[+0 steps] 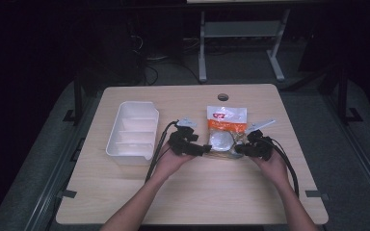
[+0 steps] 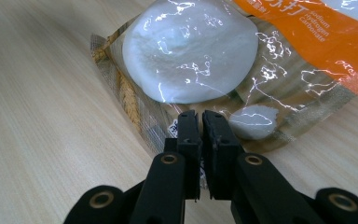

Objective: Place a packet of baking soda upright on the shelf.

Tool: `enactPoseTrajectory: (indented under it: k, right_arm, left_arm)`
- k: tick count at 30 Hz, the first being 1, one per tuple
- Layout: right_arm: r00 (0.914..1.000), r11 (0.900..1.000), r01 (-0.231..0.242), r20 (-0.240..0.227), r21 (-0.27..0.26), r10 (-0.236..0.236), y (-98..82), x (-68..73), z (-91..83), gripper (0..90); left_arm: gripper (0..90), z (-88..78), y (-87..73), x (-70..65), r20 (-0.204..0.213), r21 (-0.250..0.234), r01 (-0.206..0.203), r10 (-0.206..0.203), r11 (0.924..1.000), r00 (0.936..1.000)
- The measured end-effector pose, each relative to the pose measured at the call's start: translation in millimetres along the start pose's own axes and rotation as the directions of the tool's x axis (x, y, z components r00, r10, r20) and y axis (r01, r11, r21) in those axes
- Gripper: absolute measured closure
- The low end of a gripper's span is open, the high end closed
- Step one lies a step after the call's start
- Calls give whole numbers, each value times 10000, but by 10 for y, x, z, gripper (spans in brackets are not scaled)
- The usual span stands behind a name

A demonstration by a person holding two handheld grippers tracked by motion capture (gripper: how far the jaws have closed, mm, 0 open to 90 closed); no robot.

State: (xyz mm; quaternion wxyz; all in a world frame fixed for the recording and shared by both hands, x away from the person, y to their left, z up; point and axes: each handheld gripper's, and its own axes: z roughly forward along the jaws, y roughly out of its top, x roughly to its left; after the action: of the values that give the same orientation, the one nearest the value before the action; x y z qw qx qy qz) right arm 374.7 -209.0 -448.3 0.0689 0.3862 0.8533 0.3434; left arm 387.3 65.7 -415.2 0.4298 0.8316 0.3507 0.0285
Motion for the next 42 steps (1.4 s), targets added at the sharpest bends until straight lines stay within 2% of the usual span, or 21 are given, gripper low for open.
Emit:
enactPoseTrajectory:
  k: [4, 6, 8, 9, 10, 12, 13, 15, 19, 21, 26, 29, 33, 37, 40, 41, 42]
  right_arm:
    - [9997, 9997, 149, 171, -198, -146, -41, 23, 8, 862]
    - [9995, 9995, 231, 200, -210, -227, -47, 27, 8, 867]
    - [9995, 9995, 233, 196, -199, -229, -45, 24, 8, 869]
    - [9996, 9995, 217, 191, -216, -213, -47, 22, 9, 871]
    - [9996, 9995, 217, 191, -216, -213, -47, 22, 9, 871]
    - [9996, 9995, 205, 209, -232, -200, -52, 24, 9, 872]
    - [9994, 9993, 246, 243, -273, -240, -59, 27, 12, 890]
    - [9995, 9993, 229, 210, -284, -223, -61, 28, 15, 891]
    - [9994, 9992, 237, 256, -328, -228, -68, 34, 19, 892]
    - [9994, 9990, 268, 250, -359, -259, -73, 32, 19, 892]
    - [9993, 9990, 270, 258, -365, -260, -75, 33, 19, 892]
    - [9992, 9990, 284, 276, -350, -274, -74, 38, 19, 892]
    - [9993, 9989, 287, 261, -365, -277, -76, 34, 19, 892]
    - [9991, 9988, 336, 268, -350, -326, -76, 37, 21, 891]
    - [9990, 9989, 368, 282, -303, -359, -79, 43, 25, 891]
    - [9990, 9989, 357, 290, -291, -349, -78, 47, 26, 891]
    - [9990, 9989, 357, 290, -291, -349, -78, 47, 26, 891]
  left_arm:
    - [269, 181, 120, 131, -133, 41, 633, -632, 9980, 9979]
    - [254, 289, 146, 222, 12, 216, 1202, -1202, 9925, 9927]
    - [255, 377, 156, 282, -101, 171, 1464, -1463, 9891, 9892]
    - [256, 448, 174, 334, -217, 334, 1564, -1557, 9871, 9876]
    - [255, 448, 174, 334, -217, 334, 1564, -1557, 9871, 9876]
    - [255, 522, 195, 400, -298, 412, 1801, -1790, 9828, 9834]
    - [257, 568, 208, 450, -208, 373, 2078, -2071, 9775, 9781]
    - [257, 595, 221, 476, -140, 414, 2189, -2185, 9749, 9757]
    - [301, 653, 251, 493, -107, 385, 2204, -2201, 9747, 9754]
    - [327, 686, 240, 491, -225, 462, 2262, -2253, 9730, 9740]
    - [433, 744, 217, 483, -40, 561, 2313, -2314, 9713, 9728]
    - [504, 770, 210, 496, 336, 462, 2618, -2634, 9640, 9641]
    - [558, 798, 208, 505, 522, 507, 2768, -2793, 9596, 9588]
    - [668, 791, 202, 511, 697, 394, 2884, -2906, 9567, 9543]
    - [804, 782, 199, 494, 780, 299, 2827, -2842, 9587, 9556]
    - [818, 774, 201, 476, 777, 295, 2704, -2719, 9623, 9592]
    - [837, 774, 201, 476, 777, 295, 2704, -2719, 9623, 9592]
